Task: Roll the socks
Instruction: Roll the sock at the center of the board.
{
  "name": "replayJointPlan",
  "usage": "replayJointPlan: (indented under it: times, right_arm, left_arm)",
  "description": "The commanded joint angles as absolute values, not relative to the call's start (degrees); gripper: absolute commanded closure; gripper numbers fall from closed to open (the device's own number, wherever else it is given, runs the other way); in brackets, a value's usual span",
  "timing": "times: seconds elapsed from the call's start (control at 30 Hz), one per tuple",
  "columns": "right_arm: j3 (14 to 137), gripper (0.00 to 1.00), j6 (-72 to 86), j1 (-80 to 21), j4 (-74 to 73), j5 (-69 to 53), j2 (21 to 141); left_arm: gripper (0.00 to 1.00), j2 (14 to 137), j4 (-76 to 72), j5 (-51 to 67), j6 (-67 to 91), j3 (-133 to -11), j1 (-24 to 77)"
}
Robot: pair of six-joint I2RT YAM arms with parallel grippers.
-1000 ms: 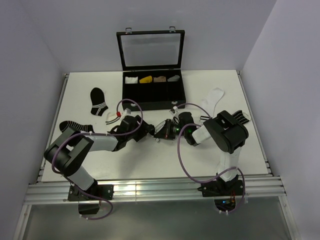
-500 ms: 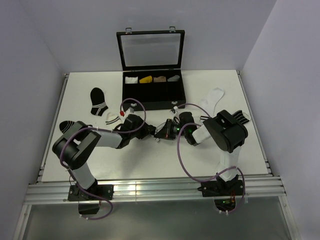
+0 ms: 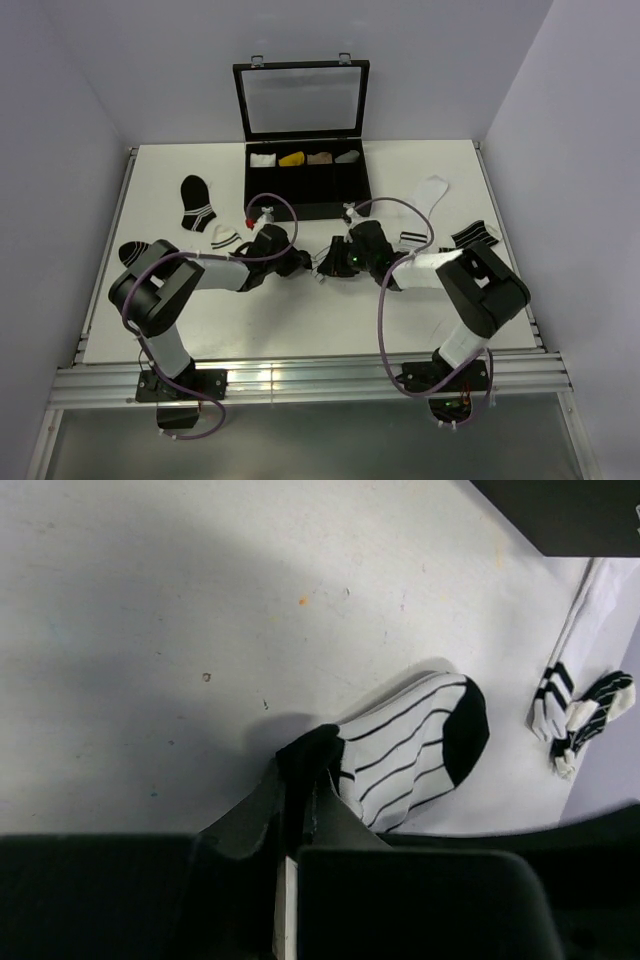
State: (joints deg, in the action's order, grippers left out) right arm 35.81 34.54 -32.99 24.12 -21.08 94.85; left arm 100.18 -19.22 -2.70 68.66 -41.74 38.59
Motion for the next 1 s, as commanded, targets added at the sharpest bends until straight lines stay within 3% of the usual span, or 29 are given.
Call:
replayJointPlan:
  times: [0.0, 0.2, 0.37, 0.57, 0.97]
  right_arm:
    - [40.16, 0.64, 25.33, -39.45, 11.88, -3.72, 90.27]
    - [43.59, 0.63, 20.57, -48.67, 9.84, 7.89, 89.91]
    - [43.33, 0.63, 24.16, -49.31, 9.67, 11.33, 90.62]
    - [43.59, 0.63, 27.24, -45.18, 9.05, 9.14, 90.35]
    - [52.90, 0.63, 26.20, -37.09, 5.28, 2.55, 102.82]
  left_arm:
    - [1.00, 99.85, -6.34, -7.29, 65.30, -41.83, 38.85]
    - [1.00, 96.07, -1.85, -10.98, 64.78, -41.49, 38.94]
    - [1.00, 93.69, -3.07, -11.17, 64.25, -39.73, 39.29]
    - [0.99, 93.78, -3.96, -10.72, 63.28, -39.46, 39.64]
    - [1.00, 91.41, -4.04, -10.46, 59.51, -38.41, 40.69]
